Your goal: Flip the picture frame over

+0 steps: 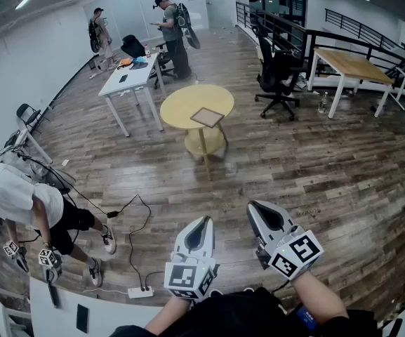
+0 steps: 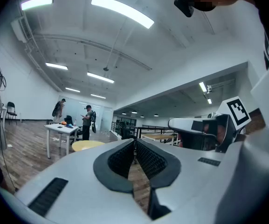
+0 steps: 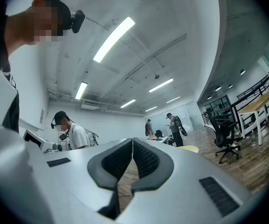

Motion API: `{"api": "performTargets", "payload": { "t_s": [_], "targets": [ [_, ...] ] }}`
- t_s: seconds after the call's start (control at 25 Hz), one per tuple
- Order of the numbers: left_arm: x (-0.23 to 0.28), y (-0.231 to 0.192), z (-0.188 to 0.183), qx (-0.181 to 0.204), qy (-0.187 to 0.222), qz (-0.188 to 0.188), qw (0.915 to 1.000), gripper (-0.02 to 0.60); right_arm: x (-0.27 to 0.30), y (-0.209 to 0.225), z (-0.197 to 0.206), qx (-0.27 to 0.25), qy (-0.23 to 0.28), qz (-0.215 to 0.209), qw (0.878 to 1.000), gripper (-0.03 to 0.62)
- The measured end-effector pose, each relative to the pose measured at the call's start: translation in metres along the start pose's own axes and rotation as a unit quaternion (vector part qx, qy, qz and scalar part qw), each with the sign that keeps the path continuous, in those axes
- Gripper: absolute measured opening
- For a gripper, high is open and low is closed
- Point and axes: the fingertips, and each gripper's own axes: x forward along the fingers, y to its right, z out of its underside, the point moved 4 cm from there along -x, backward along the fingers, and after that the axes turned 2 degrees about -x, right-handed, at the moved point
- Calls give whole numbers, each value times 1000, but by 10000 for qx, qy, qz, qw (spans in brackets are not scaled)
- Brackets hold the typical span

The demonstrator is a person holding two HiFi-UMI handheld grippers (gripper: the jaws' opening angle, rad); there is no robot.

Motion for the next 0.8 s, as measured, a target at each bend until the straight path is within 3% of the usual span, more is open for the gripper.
{"api": "performTargets", "payload": {
  "t_s": [0.8],
  "targets": [
    [-22, -34, 5, 92, -3, -34, 10000, 34, 12, -26, 11, 17, -1, 49, 10000, 18]
  ]
}}
